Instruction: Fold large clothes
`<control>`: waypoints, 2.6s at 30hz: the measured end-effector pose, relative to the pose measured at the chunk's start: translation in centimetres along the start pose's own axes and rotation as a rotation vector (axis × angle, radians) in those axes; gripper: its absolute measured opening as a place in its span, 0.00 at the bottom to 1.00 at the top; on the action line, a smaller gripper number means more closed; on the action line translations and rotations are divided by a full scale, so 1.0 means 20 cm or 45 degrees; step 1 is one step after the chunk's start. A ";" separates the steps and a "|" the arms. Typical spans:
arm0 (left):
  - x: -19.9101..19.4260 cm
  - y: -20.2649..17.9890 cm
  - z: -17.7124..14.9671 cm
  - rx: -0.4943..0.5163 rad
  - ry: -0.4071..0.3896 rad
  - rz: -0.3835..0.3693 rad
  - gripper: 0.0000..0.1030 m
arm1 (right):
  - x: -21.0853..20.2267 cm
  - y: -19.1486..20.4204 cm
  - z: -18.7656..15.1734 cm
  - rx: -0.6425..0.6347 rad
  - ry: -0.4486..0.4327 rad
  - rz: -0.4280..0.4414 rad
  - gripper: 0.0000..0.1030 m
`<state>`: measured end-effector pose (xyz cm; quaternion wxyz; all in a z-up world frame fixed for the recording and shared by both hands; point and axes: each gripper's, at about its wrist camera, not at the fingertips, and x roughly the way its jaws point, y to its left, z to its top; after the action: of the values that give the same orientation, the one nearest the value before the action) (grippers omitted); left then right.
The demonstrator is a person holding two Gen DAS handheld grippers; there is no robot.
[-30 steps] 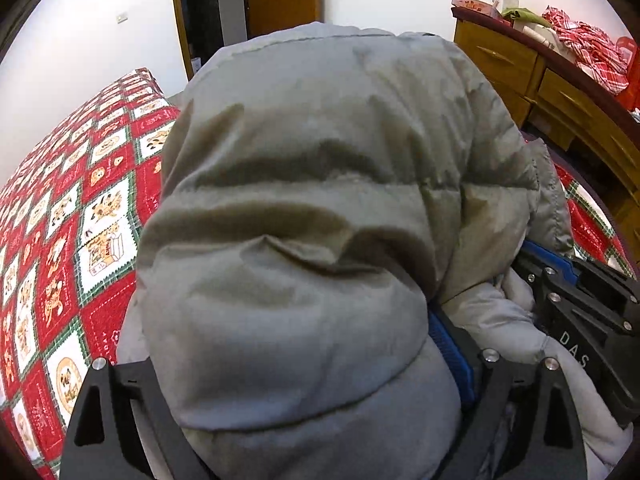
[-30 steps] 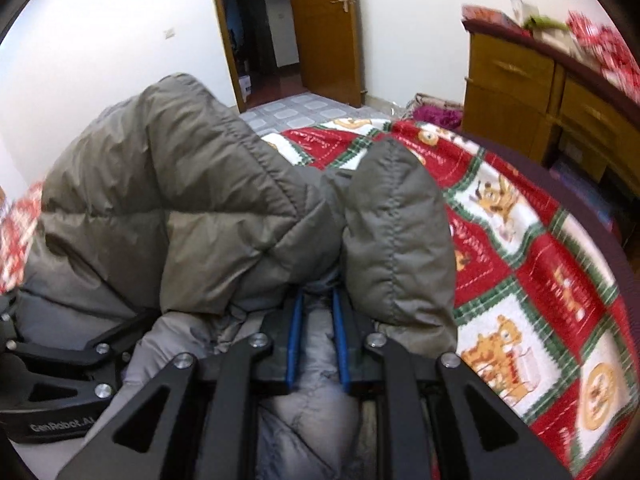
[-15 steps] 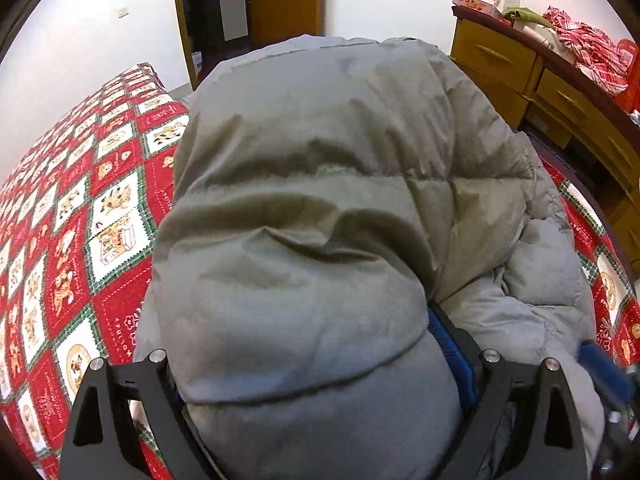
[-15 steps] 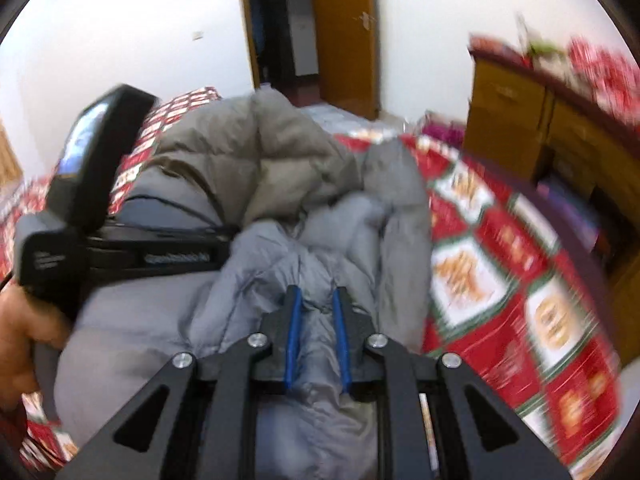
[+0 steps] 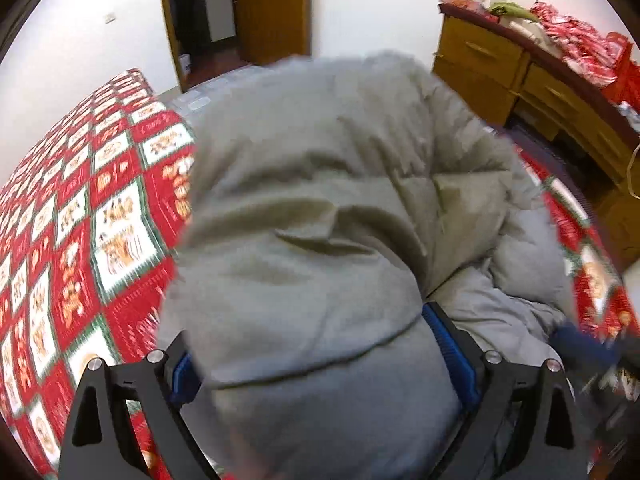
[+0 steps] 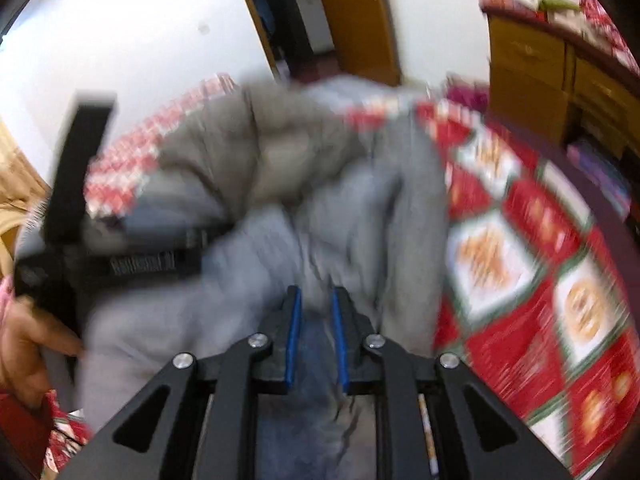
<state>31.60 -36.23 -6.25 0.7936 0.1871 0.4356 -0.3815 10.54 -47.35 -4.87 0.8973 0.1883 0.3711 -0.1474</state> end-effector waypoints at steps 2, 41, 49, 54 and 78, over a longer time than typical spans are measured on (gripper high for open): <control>-0.05 0.03 0.05 0.001 -0.038 0.013 0.93 | -0.08 0.00 0.16 -0.051 -0.070 -0.026 0.21; -0.47 -0.04 -0.36 -0.110 -0.189 0.036 0.98 | -0.37 0.17 -0.25 0.005 -0.273 -0.181 0.62; -0.65 -0.08 -0.64 -0.148 -0.185 0.166 0.99 | -0.61 0.27 -0.39 -0.011 -0.375 -0.256 0.67; -0.72 -0.07 -0.79 -0.289 -0.103 0.214 0.98 | -0.73 0.32 -0.47 -0.002 -0.420 -0.220 0.68; -1.48 -0.31 -1.10 -0.232 -0.540 0.321 0.99 | -1.36 0.59 -0.55 -0.205 -0.813 -0.153 0.84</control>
<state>5.03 -13.26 6.44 0.9219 0.0835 0.2654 -0.2695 -9.86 -28.51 10.27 0.9700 0.0390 0.0921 -0.2217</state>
